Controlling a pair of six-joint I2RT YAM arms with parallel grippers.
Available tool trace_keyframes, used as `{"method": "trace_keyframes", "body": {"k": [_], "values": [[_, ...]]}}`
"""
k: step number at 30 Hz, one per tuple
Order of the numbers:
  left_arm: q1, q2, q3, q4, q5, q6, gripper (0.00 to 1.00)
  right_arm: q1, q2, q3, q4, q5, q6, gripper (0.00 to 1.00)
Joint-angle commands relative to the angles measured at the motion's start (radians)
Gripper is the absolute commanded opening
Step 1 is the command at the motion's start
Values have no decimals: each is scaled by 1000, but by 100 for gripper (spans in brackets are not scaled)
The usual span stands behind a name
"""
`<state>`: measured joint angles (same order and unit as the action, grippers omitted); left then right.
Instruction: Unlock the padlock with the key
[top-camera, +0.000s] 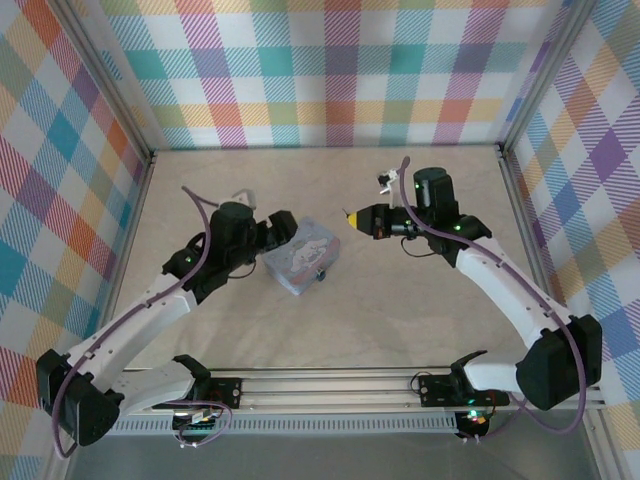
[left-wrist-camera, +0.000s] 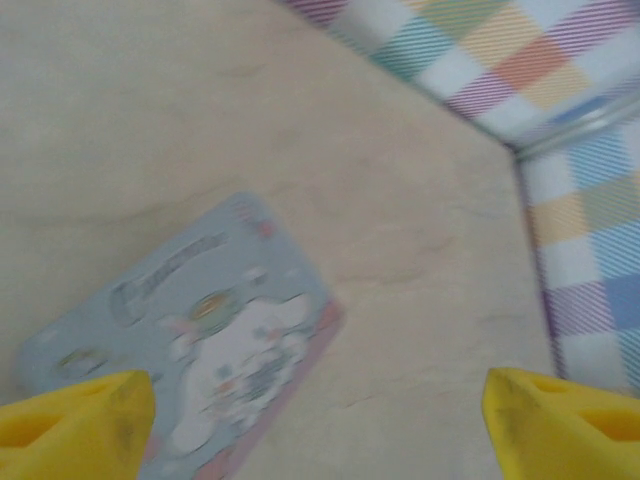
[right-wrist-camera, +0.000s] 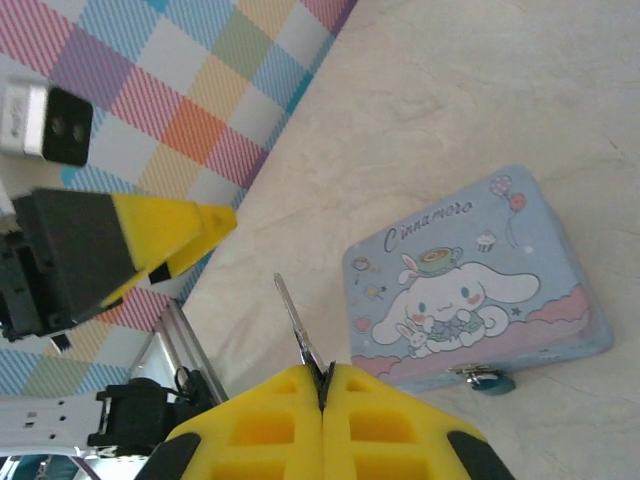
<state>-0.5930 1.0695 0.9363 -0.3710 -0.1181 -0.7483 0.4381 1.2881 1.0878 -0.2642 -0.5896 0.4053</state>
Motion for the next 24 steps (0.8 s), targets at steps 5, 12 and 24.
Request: {"method": "trace_keyframes", "body": {"k": [5, 12, 24], "values": [[59, -50, -133, -152, -42, -234, 91, -1, 56, -23, 5, 19, -9, 1], [116, 68, -209, 50, 154, -293, 91, -1, 52, -34, -11, 38, -20, 1], [124, 269, -199, 221, 258, -299, 94, -1, 48, -29, -21, 47, -24, 1]]}}
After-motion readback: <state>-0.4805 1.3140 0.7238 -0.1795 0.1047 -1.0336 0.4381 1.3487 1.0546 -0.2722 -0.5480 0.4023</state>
